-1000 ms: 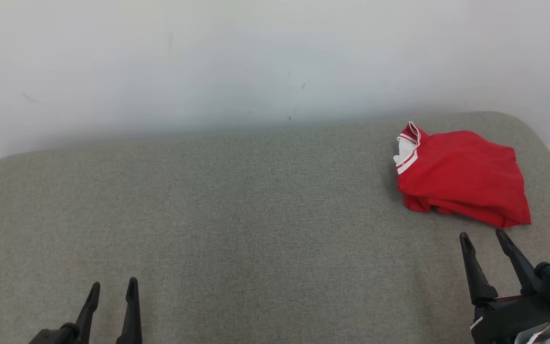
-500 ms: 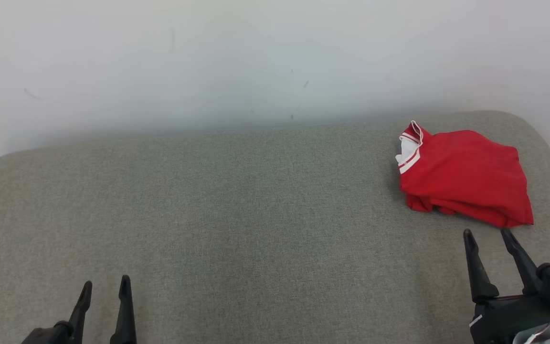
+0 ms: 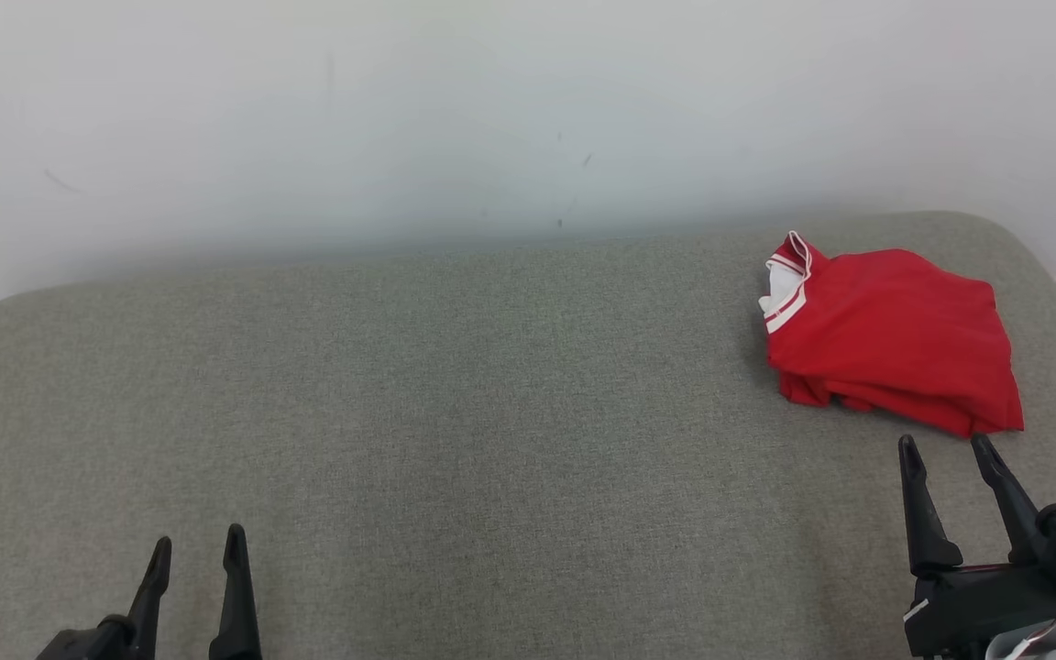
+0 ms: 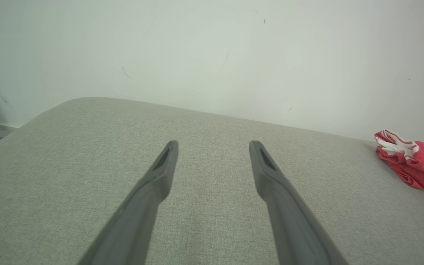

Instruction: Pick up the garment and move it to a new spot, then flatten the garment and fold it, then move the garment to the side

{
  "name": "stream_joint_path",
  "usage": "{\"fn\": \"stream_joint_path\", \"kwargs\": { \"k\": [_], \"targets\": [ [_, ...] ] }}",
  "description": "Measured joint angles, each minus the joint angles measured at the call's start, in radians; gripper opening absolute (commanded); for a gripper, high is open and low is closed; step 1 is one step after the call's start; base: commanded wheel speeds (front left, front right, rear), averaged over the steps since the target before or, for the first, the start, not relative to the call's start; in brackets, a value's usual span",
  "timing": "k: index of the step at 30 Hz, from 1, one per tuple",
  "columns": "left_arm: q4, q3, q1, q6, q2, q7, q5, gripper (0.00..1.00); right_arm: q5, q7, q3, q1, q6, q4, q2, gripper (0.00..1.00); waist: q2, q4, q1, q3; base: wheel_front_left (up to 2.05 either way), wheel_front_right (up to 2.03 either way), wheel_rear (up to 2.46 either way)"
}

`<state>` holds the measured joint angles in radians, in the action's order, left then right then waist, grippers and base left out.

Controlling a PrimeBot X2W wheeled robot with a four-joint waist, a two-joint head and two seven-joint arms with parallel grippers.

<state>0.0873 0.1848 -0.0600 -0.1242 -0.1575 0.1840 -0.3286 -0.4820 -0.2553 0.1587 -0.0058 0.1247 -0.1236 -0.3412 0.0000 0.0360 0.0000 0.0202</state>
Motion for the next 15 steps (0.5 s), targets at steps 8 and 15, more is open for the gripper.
{"fn": "stream_joint_path", "kwargs": {
  "k": [8, 15],
  "targets": [
    [-0.010, -0.006, 0.000, 0.000, 0.008, -0.016, 0.013, 1.00, 0.009, 0.000, -0.005, 0.000, 0.000, -0.001, 0.007, 1.00, 0.0000, 0.000, 0.0000, 0.003, 0.00, 0.00, 0.00],
    [-0.020, -0.010, -0.012, 0.000, 0.016, -0.027, 0.022, 1.00, 0.017, 0.000, -0.005, 0.000, 0.000, 0.000, 0.015, 1.00, 0.0000, 0.000, 0.0000, 0.004, 0.00, 0.00, 0.00]
  ]
}}
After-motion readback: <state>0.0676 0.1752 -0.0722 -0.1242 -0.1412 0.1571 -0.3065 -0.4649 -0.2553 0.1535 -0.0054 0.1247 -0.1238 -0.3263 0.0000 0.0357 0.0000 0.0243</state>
